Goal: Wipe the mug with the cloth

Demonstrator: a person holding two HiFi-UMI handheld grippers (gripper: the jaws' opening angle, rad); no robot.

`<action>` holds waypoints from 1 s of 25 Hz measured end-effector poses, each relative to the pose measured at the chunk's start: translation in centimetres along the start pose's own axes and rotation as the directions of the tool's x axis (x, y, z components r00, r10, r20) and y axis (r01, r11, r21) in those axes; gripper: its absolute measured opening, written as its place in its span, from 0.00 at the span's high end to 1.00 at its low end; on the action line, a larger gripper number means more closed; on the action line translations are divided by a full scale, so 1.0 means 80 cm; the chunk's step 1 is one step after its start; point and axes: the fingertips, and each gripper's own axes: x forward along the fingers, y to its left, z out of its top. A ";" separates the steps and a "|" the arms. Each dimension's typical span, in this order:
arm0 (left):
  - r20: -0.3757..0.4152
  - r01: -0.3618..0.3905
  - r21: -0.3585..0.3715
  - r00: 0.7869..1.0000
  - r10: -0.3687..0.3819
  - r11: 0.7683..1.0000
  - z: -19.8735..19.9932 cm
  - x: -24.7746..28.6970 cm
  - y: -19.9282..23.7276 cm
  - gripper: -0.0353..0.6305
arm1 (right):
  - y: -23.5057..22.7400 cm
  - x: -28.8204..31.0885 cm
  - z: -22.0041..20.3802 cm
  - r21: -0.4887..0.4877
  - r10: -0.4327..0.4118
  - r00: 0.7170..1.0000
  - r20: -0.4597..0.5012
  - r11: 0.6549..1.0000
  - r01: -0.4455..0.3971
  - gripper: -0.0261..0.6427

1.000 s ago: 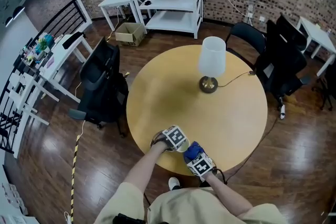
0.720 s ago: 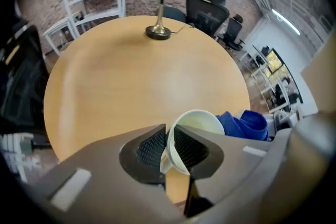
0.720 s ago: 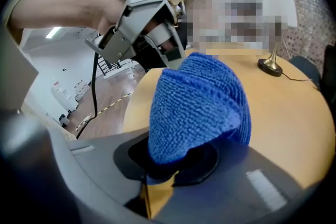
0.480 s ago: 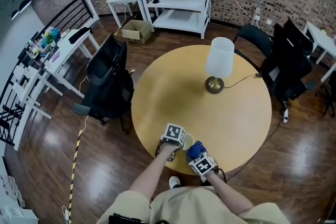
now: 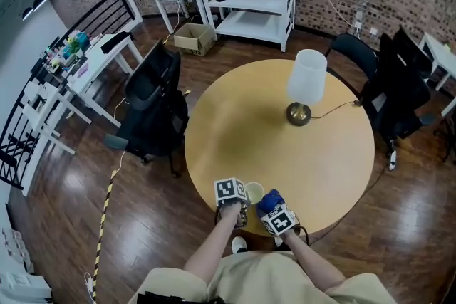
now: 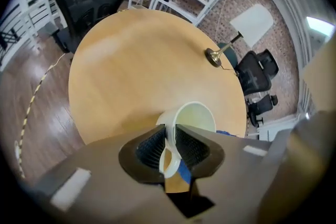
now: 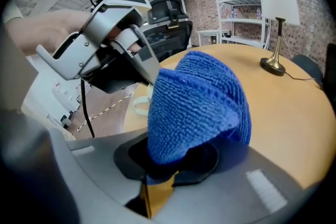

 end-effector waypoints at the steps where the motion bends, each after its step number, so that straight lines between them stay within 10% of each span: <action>1: 0.010 0.010 -0.036 1.000 -0.010 0.999 -0.002 -0.002 0.001 0.86 | 0.000 -0.001 0.000 0.002 0.001 1.000 0.002 1.000 -0.001 0.87; 5: 0.025 0.041 -0.044 0.999 -0.040 0.998 0.007 -0.011 0.006 0.84 | 0.000 -0.001 0.002 0.003 0.009 1.000 0.011 1.000 -0.009 0.87; 8: 0.084 -0.007 0.284 0.996 -0.018 0.959 0.040 -0.022 -0.011 0.72 | 0.001 0.001 0.000 -0.004 0.017 1.000 0.015 1.000 -0.017 0.87; 10: 0.105 -0.057 0.588 0.994 -0.006 0.807 0.057 -0.021 -0.036 0.73 | 0.002 0.001 -0.002 -0.003 0.021 1.000 0.018 1.000 -0.021 0.87; 13: -0.024 0.007 0.893 0.999 0.031 0.449 0.046 0.001 -0.066 0.64 | 0.002 -0.001 -0.001 -0.001 0.024 1.000 0.020 1.000 -0.024 0.87; 16: -0.092 0.081 0.991 0.991 0.099 0.104 0.027 0.016 -0.079 0.60 | 0.006 -0.002 -0.005 0.005 0.031 0.999 0.020 1.000 -0.031 0.87; 18: -0.079 0.080 0.997 0.988 0.131 0.003 0.025 0.026 -0.077 0.75 | 0.005 -0.001 -0.008 0.004 0.033 0.999 0.022 0.999 -0.033 0.87; 21: -0.085 0.083 0.996 0.988 0.130 0.021 0.028 0.032 -0.077 0.86 | 0.004 -0.003 -0.007 -0.008 0.036 0.999 0.024 0.999 -0.036 0.87; 25: -0.132 0.102 0.972 0.982 0.132 0.209 0.034 0.030 -0.072 0.87 | 0.004 -0.005 -0.006 -0.022 0.035 0.999 0.023 0.999 -0.034 0.87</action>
